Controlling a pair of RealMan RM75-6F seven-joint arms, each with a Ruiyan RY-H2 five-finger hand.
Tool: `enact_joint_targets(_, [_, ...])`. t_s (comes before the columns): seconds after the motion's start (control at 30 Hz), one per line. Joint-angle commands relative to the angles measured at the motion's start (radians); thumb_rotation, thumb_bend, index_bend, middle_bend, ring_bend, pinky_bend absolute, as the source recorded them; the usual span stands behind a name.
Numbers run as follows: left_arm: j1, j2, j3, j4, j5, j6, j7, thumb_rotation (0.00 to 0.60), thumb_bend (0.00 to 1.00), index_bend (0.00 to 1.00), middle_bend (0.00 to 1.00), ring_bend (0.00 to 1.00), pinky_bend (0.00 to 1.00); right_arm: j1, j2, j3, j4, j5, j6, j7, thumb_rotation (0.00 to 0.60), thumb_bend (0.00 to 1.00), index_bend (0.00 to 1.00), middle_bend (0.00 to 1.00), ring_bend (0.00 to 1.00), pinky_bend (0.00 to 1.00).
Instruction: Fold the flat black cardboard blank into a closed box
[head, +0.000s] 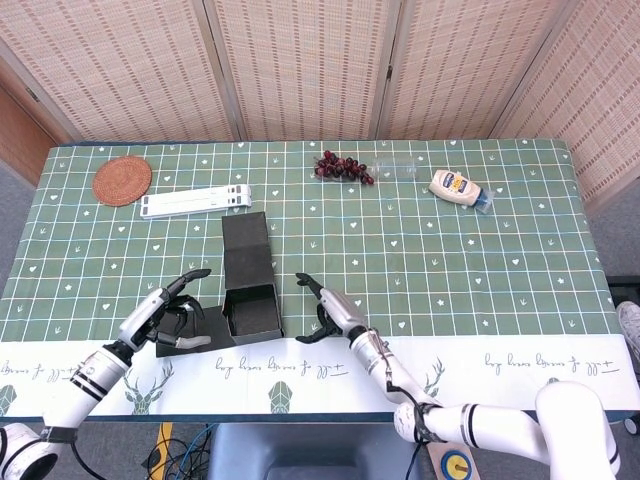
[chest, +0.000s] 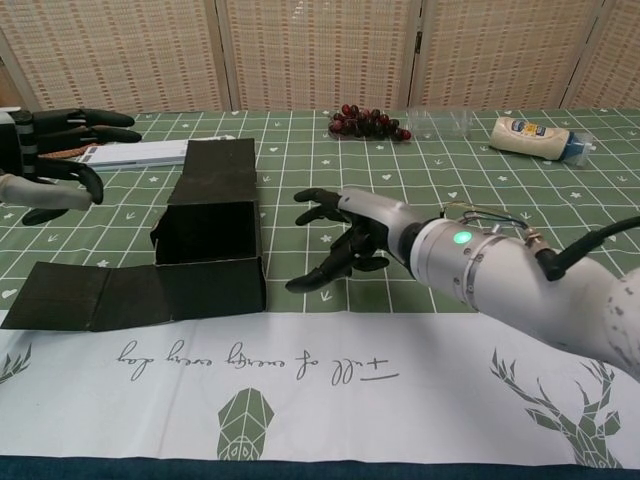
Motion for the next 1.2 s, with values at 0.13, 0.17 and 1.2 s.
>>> enact_joint_targets(0.13, [0.002,0.005,0.003,0.003,0.009,0.005,-0.014,0.6,0.11,0.13,0.09,0.46,0.77,0.03,-0.081,0.03,0.071,0.021,0.005,-0.006,0.6,0.0,0.0,0.1,0.78,1.0])
enact_joint_targets(0.17, [0.002,0.006,0.004,0.005,0.01,0.005,-0.017,0.6,0.11,0.13,0.09,0.46,0.77,0.035,-0.094,0.037,0.084,0.023,0.003,-0.004,0.6,0.0,0.0,0.1,0.78,1.0])
enact_joint_targets(1.2, [0.059,0.025,-0.007,0.018,-0.021,0.086,-0.016,0.6,0.11,0.15,0.09,0.47,0.77,0.129,-0.391,0.167,0.444,-0.084,0.048,0.074,0.6,0.32,0.3,0.38,0.83,1.0])
